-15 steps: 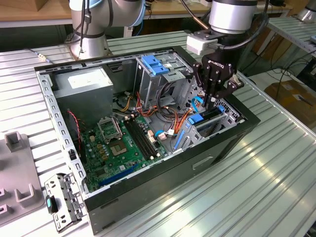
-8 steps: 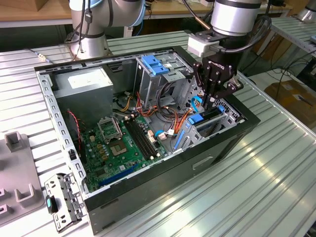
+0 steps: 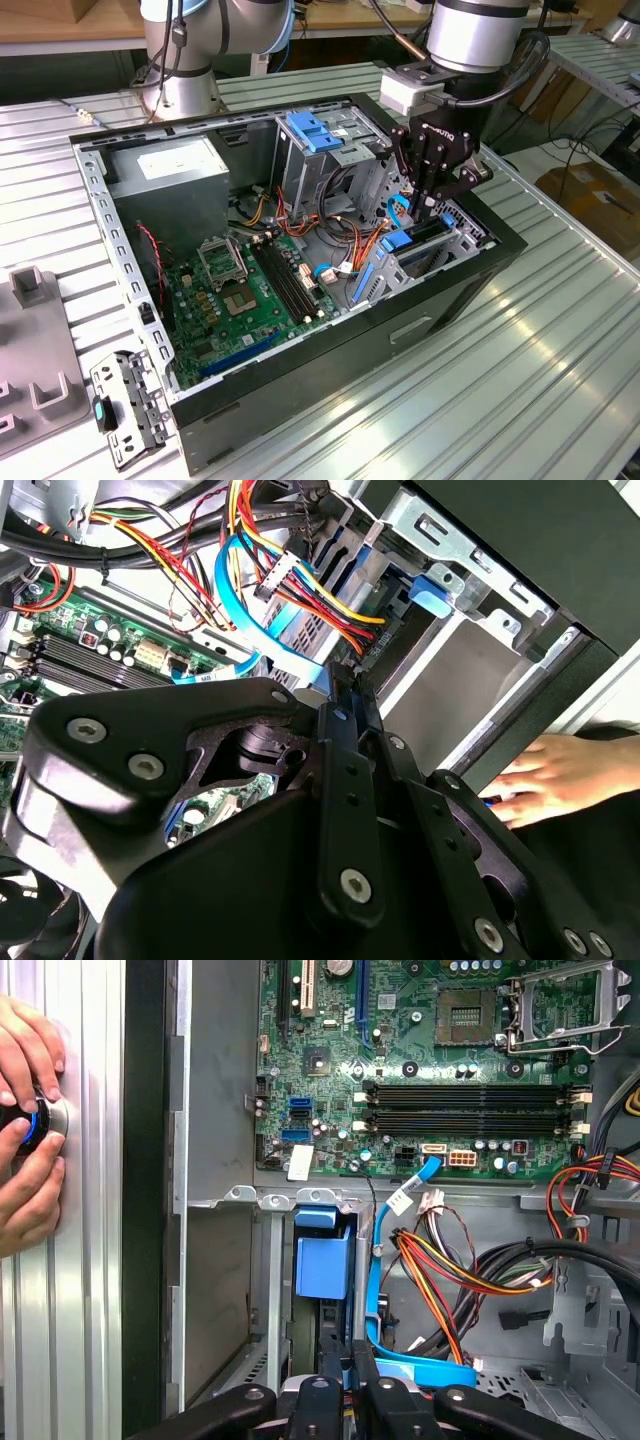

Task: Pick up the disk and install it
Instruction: 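Insert the second disk wire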

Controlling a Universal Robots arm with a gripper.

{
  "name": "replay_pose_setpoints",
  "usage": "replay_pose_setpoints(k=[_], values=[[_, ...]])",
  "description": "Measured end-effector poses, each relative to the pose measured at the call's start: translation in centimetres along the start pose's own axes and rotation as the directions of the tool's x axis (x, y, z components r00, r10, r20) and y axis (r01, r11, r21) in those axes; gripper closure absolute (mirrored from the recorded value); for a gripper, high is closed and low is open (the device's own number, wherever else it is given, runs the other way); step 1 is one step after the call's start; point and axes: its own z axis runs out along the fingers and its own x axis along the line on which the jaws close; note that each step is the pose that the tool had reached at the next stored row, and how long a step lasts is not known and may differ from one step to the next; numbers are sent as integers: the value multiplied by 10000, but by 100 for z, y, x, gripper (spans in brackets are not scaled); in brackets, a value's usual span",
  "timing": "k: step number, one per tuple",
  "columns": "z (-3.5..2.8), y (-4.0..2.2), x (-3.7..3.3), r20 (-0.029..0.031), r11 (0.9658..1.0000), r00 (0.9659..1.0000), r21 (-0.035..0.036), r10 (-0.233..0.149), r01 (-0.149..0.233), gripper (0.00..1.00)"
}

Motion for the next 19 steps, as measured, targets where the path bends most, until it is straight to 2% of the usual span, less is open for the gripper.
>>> replay_pose_setpoints(k=[10, 14, 15, 16, 17, 18, 19], values=[[0, 0, 1, 5, 10000, 10000, 0, 1, -1, 84], [6, 1, 28, 18, 10000, 10000, 0, 1, -1, 84], [6, 0, 34, 119, 10000, 9999, 2, 3, -3, 84], [9, 0, 44, 266, 10000, 9996, 4, 7, -7, 84], [11, 1, 57, 378, 10000, 9993, 5, 11, -11, 84], [15, 1, 76, 457, 10000, 9990, 6, 14, -14, 84], [21, 2, 100, 502, 10000, 9987, 8, 15, -15, 84]])
